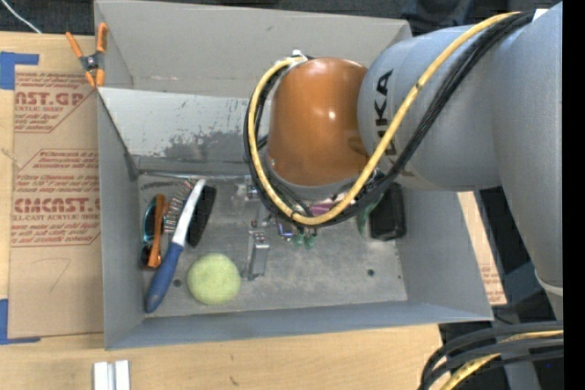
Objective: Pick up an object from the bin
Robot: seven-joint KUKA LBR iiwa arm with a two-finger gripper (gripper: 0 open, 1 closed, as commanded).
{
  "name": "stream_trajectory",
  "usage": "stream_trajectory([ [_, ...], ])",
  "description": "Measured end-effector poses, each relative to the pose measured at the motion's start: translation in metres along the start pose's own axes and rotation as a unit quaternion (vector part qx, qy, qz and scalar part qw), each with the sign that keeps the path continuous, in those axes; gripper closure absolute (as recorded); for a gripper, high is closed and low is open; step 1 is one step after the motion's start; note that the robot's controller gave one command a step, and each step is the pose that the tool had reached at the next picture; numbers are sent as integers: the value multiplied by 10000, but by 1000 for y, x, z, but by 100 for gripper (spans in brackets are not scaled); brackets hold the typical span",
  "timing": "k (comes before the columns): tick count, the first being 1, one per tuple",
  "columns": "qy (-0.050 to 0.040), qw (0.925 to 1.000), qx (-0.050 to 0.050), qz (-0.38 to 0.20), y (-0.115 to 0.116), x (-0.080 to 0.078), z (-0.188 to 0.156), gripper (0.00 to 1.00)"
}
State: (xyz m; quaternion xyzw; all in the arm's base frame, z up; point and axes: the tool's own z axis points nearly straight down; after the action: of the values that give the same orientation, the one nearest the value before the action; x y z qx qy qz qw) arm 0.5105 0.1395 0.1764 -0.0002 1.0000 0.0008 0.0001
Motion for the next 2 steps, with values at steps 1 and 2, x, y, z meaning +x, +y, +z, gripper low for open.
stream_trajectory([
  [1, 0, 10000, 1, -1, 0, 0, 0, 0],
  [2, -40, 9924, -2, -1232, 19, -13, 59, 0],
])
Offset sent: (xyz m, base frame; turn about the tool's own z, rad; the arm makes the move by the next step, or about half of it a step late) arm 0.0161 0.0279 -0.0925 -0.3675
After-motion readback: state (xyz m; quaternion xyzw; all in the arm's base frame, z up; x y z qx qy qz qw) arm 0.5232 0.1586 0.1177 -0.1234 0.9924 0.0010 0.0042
